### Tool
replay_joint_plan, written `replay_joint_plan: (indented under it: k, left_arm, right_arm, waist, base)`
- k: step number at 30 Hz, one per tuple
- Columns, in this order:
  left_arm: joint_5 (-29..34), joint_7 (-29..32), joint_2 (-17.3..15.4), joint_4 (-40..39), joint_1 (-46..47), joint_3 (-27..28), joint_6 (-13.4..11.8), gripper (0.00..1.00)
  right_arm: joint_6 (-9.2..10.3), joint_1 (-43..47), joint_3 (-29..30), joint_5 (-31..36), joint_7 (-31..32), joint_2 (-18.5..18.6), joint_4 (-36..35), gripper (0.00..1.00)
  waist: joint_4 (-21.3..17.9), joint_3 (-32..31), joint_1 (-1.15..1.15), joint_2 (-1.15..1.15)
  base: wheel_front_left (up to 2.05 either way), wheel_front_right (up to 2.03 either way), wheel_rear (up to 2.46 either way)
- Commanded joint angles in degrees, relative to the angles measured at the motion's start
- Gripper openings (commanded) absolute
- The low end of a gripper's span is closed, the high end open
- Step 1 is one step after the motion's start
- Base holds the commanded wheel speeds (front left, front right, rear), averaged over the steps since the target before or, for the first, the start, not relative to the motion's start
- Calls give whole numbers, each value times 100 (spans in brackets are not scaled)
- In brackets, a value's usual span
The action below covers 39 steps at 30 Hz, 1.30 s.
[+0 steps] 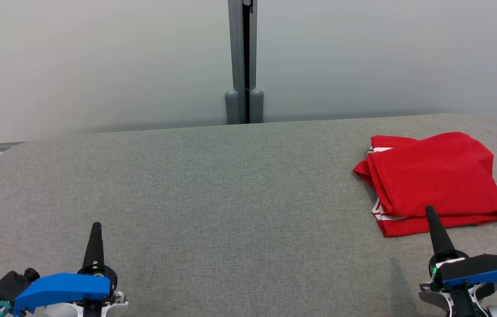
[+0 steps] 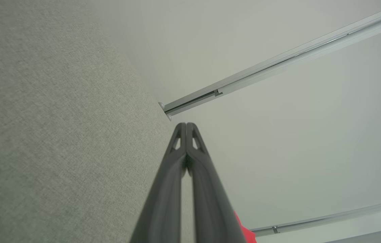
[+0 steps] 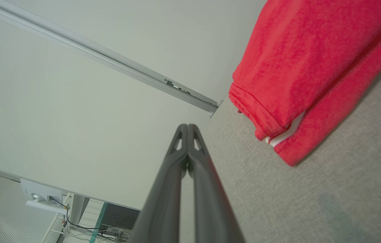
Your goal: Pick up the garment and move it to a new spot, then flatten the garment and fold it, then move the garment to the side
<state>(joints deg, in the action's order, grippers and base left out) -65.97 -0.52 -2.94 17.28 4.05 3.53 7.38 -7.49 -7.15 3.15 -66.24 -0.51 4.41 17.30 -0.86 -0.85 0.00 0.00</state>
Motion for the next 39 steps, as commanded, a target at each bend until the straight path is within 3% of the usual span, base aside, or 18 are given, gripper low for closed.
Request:
replay_joint_plan:
  k: [1, 39]
  left_arm:
    - [-127, 45, -6, -81, 152, 45, 11, 0]
    - [-1937, 533, 4, -267, 228, 243, 17, 0]
  right_arm:
    - [0, 4, 36, -137, 41, -1, -89, 0]
    - [0, 96, 265, -1921, 533, -115, -277, 0]
  waist:
    - [2, 2, 0, 0]
    - [58, 69, 0, 0]
  base:
    - [0, 0, 0]
    - [0, 0, 0]
